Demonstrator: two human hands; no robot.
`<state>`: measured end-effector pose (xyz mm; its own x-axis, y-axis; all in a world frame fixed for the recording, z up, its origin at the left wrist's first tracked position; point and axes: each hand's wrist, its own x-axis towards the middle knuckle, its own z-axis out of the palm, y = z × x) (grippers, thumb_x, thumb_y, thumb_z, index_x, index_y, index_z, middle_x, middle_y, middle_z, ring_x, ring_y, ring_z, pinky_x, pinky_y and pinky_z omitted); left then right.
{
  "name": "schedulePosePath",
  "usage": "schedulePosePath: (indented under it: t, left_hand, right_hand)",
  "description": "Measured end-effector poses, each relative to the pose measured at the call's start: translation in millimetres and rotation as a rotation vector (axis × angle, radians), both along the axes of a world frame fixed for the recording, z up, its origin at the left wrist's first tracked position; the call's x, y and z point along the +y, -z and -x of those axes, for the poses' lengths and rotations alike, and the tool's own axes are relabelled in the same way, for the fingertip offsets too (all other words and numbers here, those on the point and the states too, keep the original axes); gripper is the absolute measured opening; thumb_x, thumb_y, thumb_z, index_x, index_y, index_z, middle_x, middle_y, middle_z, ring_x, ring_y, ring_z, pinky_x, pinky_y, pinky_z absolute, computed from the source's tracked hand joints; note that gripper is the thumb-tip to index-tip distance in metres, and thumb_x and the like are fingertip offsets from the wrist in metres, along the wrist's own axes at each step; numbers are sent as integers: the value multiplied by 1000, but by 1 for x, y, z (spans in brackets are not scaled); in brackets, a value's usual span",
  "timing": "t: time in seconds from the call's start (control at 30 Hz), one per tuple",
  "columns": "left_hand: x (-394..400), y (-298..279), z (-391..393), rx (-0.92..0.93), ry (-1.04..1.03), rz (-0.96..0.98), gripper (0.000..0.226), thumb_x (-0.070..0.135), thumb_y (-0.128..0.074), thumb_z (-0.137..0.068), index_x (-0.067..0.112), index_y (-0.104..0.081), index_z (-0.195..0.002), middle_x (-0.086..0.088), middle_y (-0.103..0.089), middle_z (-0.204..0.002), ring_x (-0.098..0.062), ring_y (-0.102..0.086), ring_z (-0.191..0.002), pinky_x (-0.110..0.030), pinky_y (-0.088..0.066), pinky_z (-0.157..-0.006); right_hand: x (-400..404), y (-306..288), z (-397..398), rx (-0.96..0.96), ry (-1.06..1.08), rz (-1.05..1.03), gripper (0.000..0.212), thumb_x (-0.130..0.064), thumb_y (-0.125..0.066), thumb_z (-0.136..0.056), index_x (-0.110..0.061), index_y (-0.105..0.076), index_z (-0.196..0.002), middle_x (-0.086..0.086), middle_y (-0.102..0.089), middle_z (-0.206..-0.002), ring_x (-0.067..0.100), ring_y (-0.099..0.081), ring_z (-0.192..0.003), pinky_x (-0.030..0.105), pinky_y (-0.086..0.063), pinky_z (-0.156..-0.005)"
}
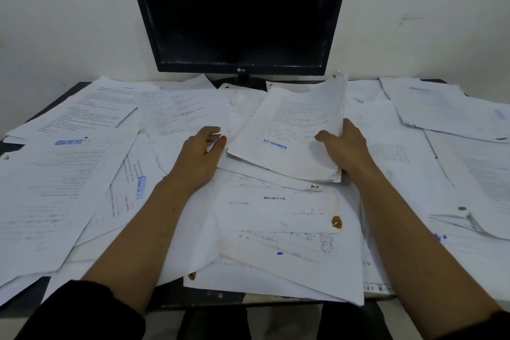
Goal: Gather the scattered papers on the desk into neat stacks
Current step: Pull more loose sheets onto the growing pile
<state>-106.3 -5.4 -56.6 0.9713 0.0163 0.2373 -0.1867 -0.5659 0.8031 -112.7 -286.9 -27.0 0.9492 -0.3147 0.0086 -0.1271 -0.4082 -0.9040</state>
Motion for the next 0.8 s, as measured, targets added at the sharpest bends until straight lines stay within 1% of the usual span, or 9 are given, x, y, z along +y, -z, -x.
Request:
schedulePosePath:
  t: [0.13, 0.2, 0.27, 0.37, 0.5, 0.57, 0.63, 0.7, 0.8]
  left_hand:
    - [-2, 0, 1, 11, 38, 34, 35, 36, -54, -97, 20, -57, -128, 8, -62, -118, 0, -55, -103, -8, -37, -82]
    - [-2, 0, 2, 11, 57, 36, 34, 38, -56, -96, 21, -58, -126, 15, -62, -113, 11, -54, -99, -5, -37, -79]
    - [-2, 0, 2, 14, 62, 42, 34, 38, -56, -96, 21, -57, -125, 19, -60, -110, 16, -53, -97, 0, -36, -76]
    - [-3, -1, 2, 25, 70, 48, 39, 39, -57, -95, 20, -56, -129, 18, -59, -114, 8, -53, -102, -3, -35, -80]
    - [-2, 1, 0, 51, 94, 58, 34, 36, -61, -93, 21, -57, -124, 28, -57, -106, 25, -52, -92, 4, -36, -76]
    - [-1, 1, 0, 69, 118, 40, 39, 42, -62, -91, 24, -56, -125, 23, -59, -111, 19, -53, -99, -1, -38, -86]
    - [1, 2, -2, 87, 131, 16, 51, 51, -62, -87, 26, -53, -131, 15, -56, -125, 2, -51, -115, -18, -38, -101]
    - [2, 3, -2, 88, 136, 16, 55, 52, -62, -86, 26, -52, -134, 12, -54, -129, -5, -48, -120, -24, -36, -102]
    - [0, 2, -1, 52, 117, 50, 52, 47, -59, -91, 23, -49, -137, 12, -53, -129, -6, -48, -120, -17, -37, -97]
  right_hand:
    - [3, 0, 3, -30, -120, -126, 28, -29, -62, -86, -29, -55, -113, -12, -64, -105, 17, -64, -99, 39, -55, -85]
    - [3, -1, 3, -54, -127, -154, 26, -28, -64, -85, -30, -57, -111, -9, -65, -105, 17, -66, -96, 42, -55, -86]
    - [3, -2, 2, -77, -116, -243, 28, -27, -66, -84, -29, -58, -110, -4, -67, -108, 20, -68, -95, 45, -56, -87]
    - [4, 0, 0, -46, -99, -463, 34, -17, -66, -87, -25, -54, -117, 2, -68, -109, 22, -70, -92, 44, -58, -84]
    - [4, 3, -1, 7, -138, -582, 49, -10, -65, -88, -17, -42, -131, 0, -63, -113, 22, -67, -98, 38, -57, -82]
    - [5, 2, 0, 27, -202, -583, 64, -9, -70, -82, -17, -39, -137, 2, -63, -122, 22, -65, -105, 38, -56, -86]
    - [6, 2, 0, 32, -267, -536, 78, -9, -72, -74, -18, -36, -143, 3, -61, -130, 23, -63, -112, 41, -54, -94]
    - [6, 2, 1, 7, -297, -481, 73, -2, -69, -77, -16, -39, -143, 4, -61, -130, 23, -62, -115, 42, -52, -96]
    - [1, 0, 1, -52, -215, -498, 55, 9, -58, -84, -10, -49, -135, 7, -65, -120, 24, -65, -107, 35, -56, -87]
